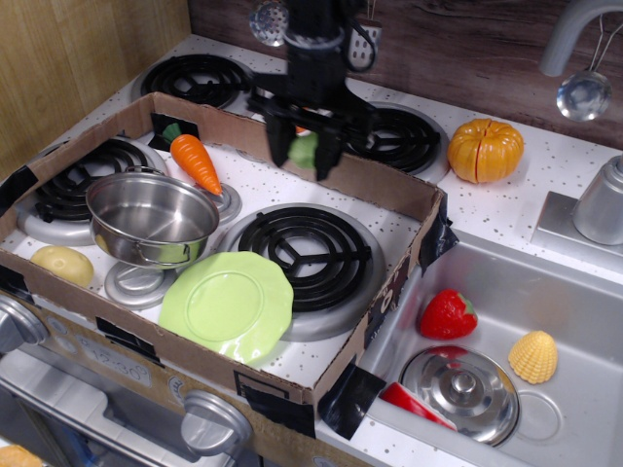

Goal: Put broccoli in pot

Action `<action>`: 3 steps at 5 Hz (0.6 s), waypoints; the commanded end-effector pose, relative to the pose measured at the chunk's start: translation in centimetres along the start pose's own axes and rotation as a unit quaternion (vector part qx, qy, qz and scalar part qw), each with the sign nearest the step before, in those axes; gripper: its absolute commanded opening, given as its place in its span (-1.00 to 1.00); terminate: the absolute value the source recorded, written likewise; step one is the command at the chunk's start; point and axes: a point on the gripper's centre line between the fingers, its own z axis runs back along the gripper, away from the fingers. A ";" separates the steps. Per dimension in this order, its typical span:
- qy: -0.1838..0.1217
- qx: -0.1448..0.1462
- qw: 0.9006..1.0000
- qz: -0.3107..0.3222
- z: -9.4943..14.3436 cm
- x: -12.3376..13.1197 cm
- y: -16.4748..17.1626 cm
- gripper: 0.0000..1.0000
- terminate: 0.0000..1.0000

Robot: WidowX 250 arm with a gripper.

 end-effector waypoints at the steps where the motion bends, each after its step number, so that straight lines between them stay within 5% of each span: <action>1: -0.037 0.019 0.999 0.019 4.5 -1.7 3.3 -1.00 -1.00; 2: -0.016 0.017 0.998 0.056 4.3 -4.3 6.1 -1.00 -1.00; 3: -0.030 0.024 0.997 0.071 3.3 -6.5 7.8 -1.00 -1.00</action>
